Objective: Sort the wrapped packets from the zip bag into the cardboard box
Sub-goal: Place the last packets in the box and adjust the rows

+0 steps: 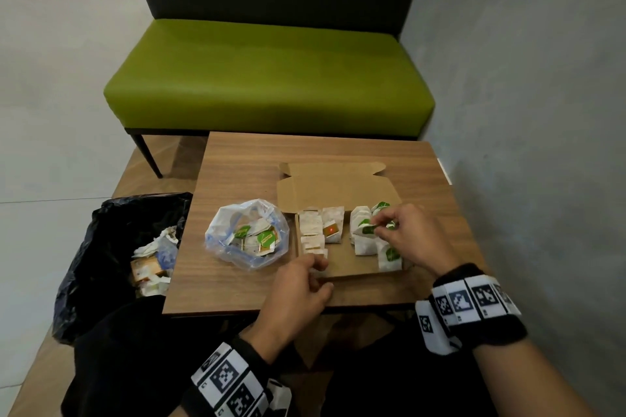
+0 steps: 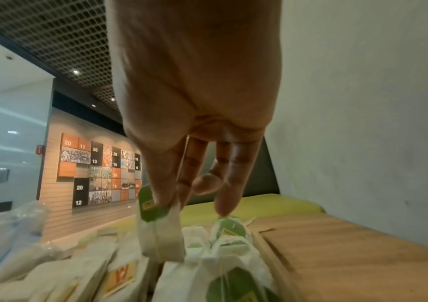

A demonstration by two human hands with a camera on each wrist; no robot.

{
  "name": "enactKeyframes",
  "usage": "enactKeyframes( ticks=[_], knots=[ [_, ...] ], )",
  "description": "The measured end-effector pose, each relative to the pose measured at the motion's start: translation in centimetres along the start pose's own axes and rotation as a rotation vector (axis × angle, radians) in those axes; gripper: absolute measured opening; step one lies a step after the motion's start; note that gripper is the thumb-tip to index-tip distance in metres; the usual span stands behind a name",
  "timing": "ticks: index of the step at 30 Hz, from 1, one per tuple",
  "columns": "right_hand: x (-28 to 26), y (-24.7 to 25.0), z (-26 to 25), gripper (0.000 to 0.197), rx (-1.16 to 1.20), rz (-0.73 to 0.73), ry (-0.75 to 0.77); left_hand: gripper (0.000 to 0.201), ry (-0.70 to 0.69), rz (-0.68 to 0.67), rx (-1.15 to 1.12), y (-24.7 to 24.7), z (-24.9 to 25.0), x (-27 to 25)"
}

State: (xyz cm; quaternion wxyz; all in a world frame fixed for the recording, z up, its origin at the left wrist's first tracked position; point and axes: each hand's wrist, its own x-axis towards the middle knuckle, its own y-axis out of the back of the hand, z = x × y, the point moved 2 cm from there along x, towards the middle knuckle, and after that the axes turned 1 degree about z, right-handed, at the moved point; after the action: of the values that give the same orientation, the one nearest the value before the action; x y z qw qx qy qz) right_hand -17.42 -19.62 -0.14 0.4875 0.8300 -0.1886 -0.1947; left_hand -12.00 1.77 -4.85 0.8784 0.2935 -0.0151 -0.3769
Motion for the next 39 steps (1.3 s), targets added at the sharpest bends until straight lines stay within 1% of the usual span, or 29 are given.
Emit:
enactKeyframes(
  ticks=[2, 4, 6, 8, 10, 12, 18, 21, 25, 27, 29, 30, 32, 33, 34, 35, 37, 38, 39],
  knots=[
    [0.7, -0.5, 0.4, 0.015, -0.003, -0.087, -0.002, 0.035, -0.015, -0.036, 0.048, -0.2, -0.1, -0.2],
    [1.2, -1.0, 0.6, 0.014, -0.056, -0.158, -0.003, 0.037, -0.036, -0.048, 0.094, -0.4, -0.1, -0.3],
    [1.6, -1.6, 0.9, 0.013, -0.116, -0.194, -0.016, 0.038, -0.034, -0.053, 0.116, -0.5, -0.1, -0.3],
    [2.0, -2.2, 1.2, 0.013, -0.167, -0.169, -0.028, 0.038, -0.035, -0.059, 0.125, -0.5, -0.2, -0.2],
    [2.3, -2.6, 1.6, 0.014, -0.209, -0.088, -0.037, 0.038, -0.035, -0.067, 0.133, -0.4, -0.2, -0.2],
    [2.3, -2.8, 1.8, 0.014, -0.248, -0.038, -0.037, 0.038, -0.031, -0.075, 0.138, -0.4, -0.2, -0.2],
    [2.4, -3.8, 2.0, 0.015, -0.263, -0.022, -0.013, 0.04, -0.037, -0.07, 0.161, -0.5, -0.4, -0.1],
    [2.3, -4.2, 2.4, 0.019, -0.242, -0.025, -0.019, 0.04, -0.05, -0.07, 0.157, -0.5, -0.4, -0.1],
    [1.9, -4.0, 2.5, 0.035, -0.085, 0.01, -0.06, 0.038, -0.072, -0.067, 0.12, 0.1, 0.1, -0.3],
    [1.5, -3.4, 1.8, 0.038, -0.022, 0.054, -0.042, 0.035, -0.099, -0.028, 0.103, 1.2, 0.6, -0.6],
    [1.0, -2.8, 0.5, 0.033, 0.01, 0.112, 0.013, 0.027, -0.135, 0.051, 0.126, 3.0, 0.9, -0.9],
    [0.7, -2.7, -0.5, 0.028, 0.027, 0.148, 0.058, 0.021, -0.168, 0.128, 0.164, 4.2, 0.9, -1.0],
    [0.2, -2.9, -3.2, 0.02, 0.054, 0.218, 0.177, 0.012, -0.22, 0.361, 0.33, 7.1, 0.3, -1.1],
    [-0.1, -3.3, -4.8, 0.017, 0.051, 0.232, 0.234, 0.012, -0.199, 0.458, 0.437, 8.6, -0.2, -1.0],
    [-0.3, -3.9, -6.4, 0.016, 0.038, 0.228, 0.285, 0.014, -0.133, 0.499, 0.53, 9.8, -0.9, -0.6],
    [-0.5, -4.6, -8.0, 0.015, 0.024, 0.213, 0.336, 0.018, -0.034, 0.474, 0.598, 10.7, -1.6, -0.2],
    [-0.8, -6.3, -10.9, 0.016, -0.053, 0.163, 0.432, 0.026, 0.146, 0.347, 0.671, 11.8, -3.0, 0.7],
    [-0.8, -7.1, -12.0, 0.017, -0.13, 0.123, 0.46, 0.028, 0.194, 0.29, 0.682, 11.9, -3.5, 1.1],
    [-0.7, -7.9, -13.0, 0.019, -0.224, 0.074, 0.471, 0.031, 0.212, 0.253, 0.676, 11.9, -3.9, 1.3]
  ],
)
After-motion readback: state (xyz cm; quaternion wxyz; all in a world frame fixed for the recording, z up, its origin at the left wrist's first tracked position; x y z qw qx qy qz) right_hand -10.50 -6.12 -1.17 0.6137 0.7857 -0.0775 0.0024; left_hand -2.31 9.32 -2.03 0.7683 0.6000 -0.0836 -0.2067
